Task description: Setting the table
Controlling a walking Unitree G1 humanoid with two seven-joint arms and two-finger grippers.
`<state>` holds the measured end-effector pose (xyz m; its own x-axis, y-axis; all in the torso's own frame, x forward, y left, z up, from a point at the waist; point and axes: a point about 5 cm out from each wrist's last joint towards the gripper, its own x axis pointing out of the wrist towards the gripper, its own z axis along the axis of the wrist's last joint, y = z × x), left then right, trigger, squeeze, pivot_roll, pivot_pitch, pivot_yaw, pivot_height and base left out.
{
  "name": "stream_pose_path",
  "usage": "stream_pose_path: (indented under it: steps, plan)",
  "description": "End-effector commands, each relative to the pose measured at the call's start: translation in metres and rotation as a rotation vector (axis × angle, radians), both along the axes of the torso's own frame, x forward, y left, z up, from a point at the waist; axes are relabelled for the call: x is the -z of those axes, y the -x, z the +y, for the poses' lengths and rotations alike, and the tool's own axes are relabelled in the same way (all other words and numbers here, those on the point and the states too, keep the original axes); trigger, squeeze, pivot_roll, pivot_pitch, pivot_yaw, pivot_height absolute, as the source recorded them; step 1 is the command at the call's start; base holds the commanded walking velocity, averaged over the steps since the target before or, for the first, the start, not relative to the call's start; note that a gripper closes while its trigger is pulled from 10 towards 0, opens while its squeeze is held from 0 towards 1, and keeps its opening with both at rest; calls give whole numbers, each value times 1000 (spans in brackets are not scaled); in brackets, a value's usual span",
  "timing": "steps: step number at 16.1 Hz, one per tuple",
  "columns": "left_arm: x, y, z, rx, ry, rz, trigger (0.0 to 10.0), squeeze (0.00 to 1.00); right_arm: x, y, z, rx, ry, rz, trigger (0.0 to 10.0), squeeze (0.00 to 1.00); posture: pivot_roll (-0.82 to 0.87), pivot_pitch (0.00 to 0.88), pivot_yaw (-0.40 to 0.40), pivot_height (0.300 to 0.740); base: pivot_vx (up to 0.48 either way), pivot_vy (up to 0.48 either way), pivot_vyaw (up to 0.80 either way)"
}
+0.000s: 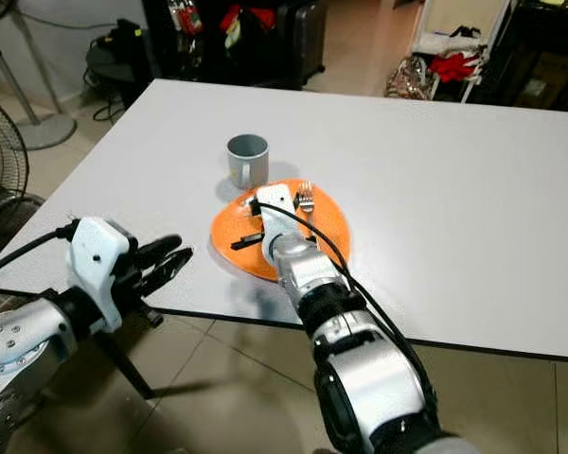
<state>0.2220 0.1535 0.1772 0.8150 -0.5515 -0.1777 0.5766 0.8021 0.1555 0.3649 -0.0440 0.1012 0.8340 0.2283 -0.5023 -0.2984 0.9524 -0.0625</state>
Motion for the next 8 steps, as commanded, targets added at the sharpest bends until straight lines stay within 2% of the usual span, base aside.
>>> stream_pose_path:
  steps: [1, 8]
  plan:
    - [-3, 3, 0, 15, -2, -2, 10000, 0, -2, -2, 2, -3, 4, -9, 10000, 0, 8, 31, 18, 740, 0, 0, 0]
    - [-2, 9, -2, 30, 3, 16, 10000, 0, -11, -9, 4, 45, -18, -36, 10000, 0, 23, 59, 6, 740, 0, 0, 0]
